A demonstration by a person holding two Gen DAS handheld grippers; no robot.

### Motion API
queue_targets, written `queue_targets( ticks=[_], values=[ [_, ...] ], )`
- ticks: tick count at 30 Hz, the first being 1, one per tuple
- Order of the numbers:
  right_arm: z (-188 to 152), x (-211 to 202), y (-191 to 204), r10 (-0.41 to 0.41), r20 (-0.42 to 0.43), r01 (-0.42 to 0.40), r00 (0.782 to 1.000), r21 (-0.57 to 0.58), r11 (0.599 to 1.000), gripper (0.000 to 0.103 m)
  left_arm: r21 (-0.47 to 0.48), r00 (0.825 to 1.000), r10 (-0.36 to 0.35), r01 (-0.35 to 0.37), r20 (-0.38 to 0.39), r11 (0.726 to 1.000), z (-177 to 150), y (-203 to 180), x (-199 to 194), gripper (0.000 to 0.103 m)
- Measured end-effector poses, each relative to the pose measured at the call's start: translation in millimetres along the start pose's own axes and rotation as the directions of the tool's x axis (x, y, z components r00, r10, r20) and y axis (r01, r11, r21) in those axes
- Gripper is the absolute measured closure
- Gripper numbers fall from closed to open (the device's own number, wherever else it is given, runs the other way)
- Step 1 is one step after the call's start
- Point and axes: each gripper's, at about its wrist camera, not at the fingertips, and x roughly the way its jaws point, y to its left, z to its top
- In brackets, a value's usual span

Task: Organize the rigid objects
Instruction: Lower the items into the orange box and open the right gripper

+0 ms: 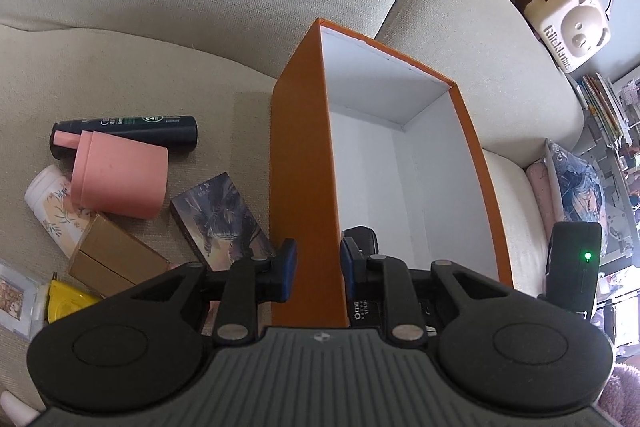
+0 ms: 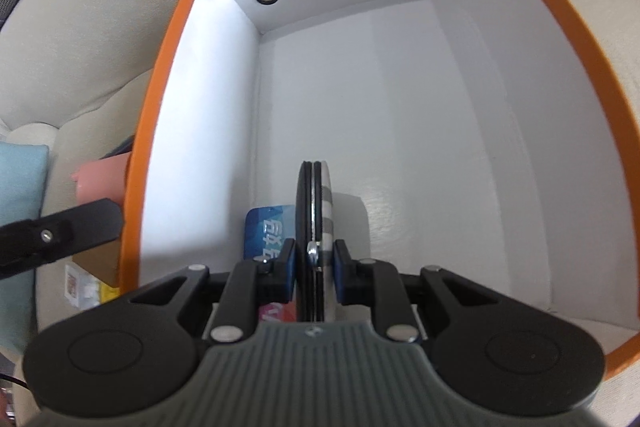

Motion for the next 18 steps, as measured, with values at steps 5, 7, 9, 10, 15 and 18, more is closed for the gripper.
queue_targets(
  ticks=[5,7,9,10,15,18],
  values=[
    [1.1,2.2,-3.4,0.0,-0.023,0.0,1.0,0.003,1.0,0.081,-0.008,1.0,-0.002,0.002,0.002,1.0,-1.1,0.4,0.5,0.077],
    [2.4,0.7,-7.0,-0.019,-0.029,0.019,0.999,0.001,1.0,0.077,-0.015,1.0,-0.005,0.005,0.004,1.0,-1.3,0.9,0.2,0.077],
    [3.4,-0.2,-8.2,-0.046,-0.036,0.046,0.998,-0.017,0.999,0.073,-0.017,1.0,-0.006,0.006,0.006,1.0,-1.5,1.4,-0.3,0.077],
    [3.9,-0.6,-9.4,-0.063,-0.038,0.062,0.997,-0.027,0.998,0.068,-0.021,1.0,-0.008,0.008,0.006,1.0,-1.7,2.1,-0.8,0.077],
    [2.3,3.4,-12.4,-0.121,-0.055,0.118,0.991,-0.059,0.991,0.065,-0.034,1.0,-0.001,0.001,0.009,0.999,-1.8,6.0,-3.3,0.077],
    [-0.5,6.8,-10.6,-0.123,-0.065,0.118,0.99,-0.072,0.99,0.062,-0.043,1.0,0.001,-0.001,0.01,0.999,-1.4,8.6,-3.9,0.077]
  ],
)
